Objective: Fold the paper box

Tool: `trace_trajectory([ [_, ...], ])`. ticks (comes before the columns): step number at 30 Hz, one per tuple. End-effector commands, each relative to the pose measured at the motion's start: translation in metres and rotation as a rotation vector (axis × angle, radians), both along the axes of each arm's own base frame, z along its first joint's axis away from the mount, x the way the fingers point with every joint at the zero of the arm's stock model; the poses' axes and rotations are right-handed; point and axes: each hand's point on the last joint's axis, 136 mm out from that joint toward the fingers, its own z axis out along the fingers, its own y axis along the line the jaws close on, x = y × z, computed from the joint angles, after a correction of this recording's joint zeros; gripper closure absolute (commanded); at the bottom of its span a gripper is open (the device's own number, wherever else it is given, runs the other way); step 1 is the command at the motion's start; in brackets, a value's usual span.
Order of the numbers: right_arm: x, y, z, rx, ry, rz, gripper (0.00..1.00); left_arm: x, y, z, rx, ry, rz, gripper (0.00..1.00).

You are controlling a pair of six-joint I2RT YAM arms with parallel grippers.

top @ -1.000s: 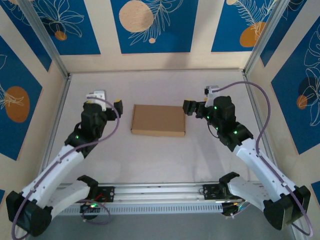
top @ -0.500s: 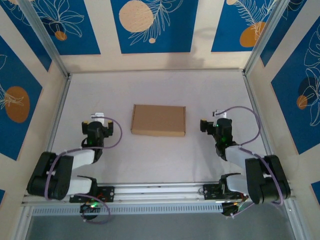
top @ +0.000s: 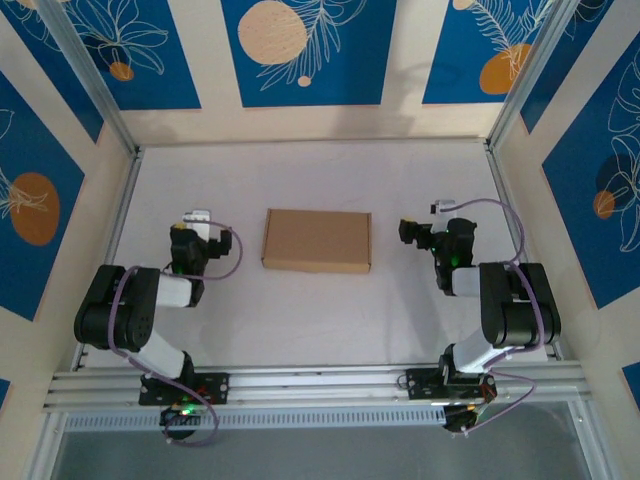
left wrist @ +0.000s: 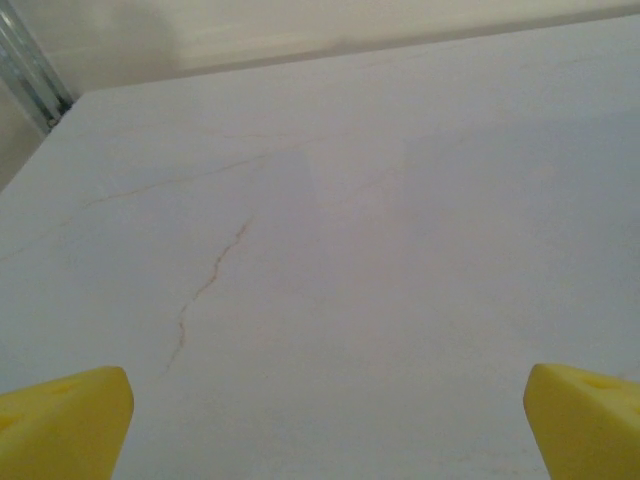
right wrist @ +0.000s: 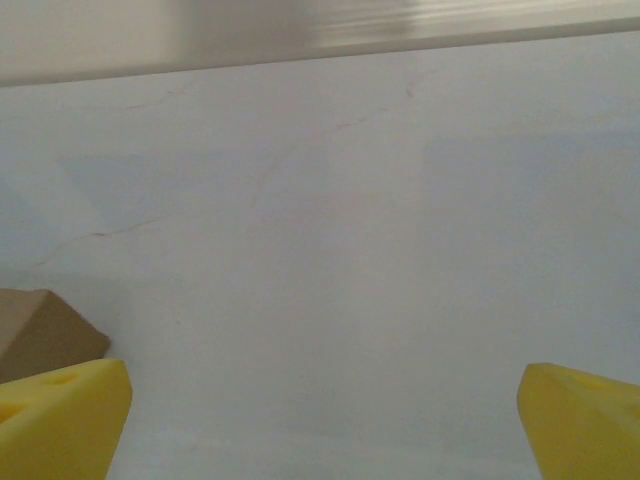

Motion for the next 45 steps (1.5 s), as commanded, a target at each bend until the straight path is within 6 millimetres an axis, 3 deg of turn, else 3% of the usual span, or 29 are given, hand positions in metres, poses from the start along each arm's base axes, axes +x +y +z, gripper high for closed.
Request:
trace_trajectory([
  [1, -0.0026, 0.0115, 0.0004, 0.02, 0.009, 0.054, 0.01, 0.0011, -0.0045, 0.0016, -0.031, 0.001, -0.029, 0.0],
  [45, -0.0036, 0.0117, 0.0015, 0.01, 0.004, 0.05, 0.01, -0.001, -0.0056, 0.0037, -0.025, -0.013, -0.035, 0.0],
])
